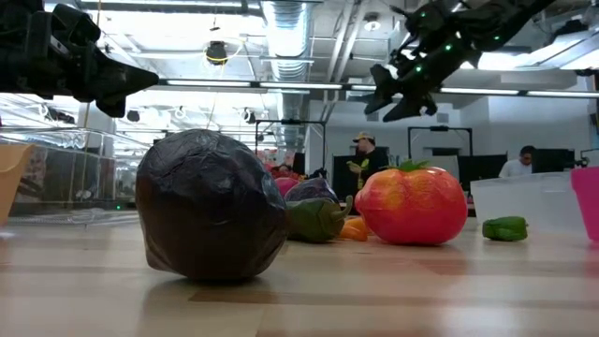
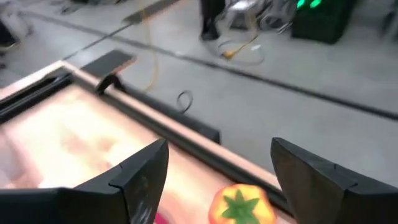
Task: Sort produce into baskets
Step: Put the orange tomato into the right transparent bin
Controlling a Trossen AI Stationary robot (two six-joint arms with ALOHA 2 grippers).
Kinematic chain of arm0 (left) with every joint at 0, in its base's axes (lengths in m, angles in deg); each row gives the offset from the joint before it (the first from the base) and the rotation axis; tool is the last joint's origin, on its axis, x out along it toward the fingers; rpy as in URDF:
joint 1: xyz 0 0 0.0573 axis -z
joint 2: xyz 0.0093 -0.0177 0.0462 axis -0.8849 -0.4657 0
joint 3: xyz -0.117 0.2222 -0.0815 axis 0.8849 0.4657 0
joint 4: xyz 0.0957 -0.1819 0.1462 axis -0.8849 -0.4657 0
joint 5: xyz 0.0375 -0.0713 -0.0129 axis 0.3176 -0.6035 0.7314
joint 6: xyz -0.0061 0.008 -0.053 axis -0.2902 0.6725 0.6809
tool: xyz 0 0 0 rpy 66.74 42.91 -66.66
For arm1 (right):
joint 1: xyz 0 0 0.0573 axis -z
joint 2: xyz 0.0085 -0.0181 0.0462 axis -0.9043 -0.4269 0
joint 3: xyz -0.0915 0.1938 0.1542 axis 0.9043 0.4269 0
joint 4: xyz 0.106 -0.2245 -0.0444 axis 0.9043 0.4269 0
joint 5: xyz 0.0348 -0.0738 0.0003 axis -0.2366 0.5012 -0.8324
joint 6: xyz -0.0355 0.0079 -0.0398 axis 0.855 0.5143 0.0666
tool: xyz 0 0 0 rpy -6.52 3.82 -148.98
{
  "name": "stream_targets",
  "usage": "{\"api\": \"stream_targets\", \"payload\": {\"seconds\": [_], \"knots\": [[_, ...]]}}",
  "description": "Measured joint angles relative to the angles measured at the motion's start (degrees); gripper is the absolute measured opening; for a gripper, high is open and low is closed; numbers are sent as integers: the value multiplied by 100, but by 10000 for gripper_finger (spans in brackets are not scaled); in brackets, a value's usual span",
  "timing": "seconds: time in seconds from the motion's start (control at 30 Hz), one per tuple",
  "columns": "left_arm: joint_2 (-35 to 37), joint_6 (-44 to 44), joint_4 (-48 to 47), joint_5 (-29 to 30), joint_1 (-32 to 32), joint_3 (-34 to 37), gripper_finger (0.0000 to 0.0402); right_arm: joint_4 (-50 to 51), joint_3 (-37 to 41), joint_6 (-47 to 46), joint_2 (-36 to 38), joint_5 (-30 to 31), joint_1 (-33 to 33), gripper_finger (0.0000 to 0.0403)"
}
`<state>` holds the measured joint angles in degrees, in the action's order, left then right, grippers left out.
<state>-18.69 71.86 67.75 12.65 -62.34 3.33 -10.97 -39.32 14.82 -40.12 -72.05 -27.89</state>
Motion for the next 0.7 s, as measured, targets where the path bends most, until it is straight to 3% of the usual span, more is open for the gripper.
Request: {"api": "stream_targets", "payload": {"seconds": [0.27, 0.7], "knots": [[0, -32, 0, -1, 0, 0, 0, 938, -710, 584, -728, -692, 317, 393], [0, -13, 0, -1, 0, 0, 0, 2583, -1945, 1132, -2047, -821, 347, 398]]}}
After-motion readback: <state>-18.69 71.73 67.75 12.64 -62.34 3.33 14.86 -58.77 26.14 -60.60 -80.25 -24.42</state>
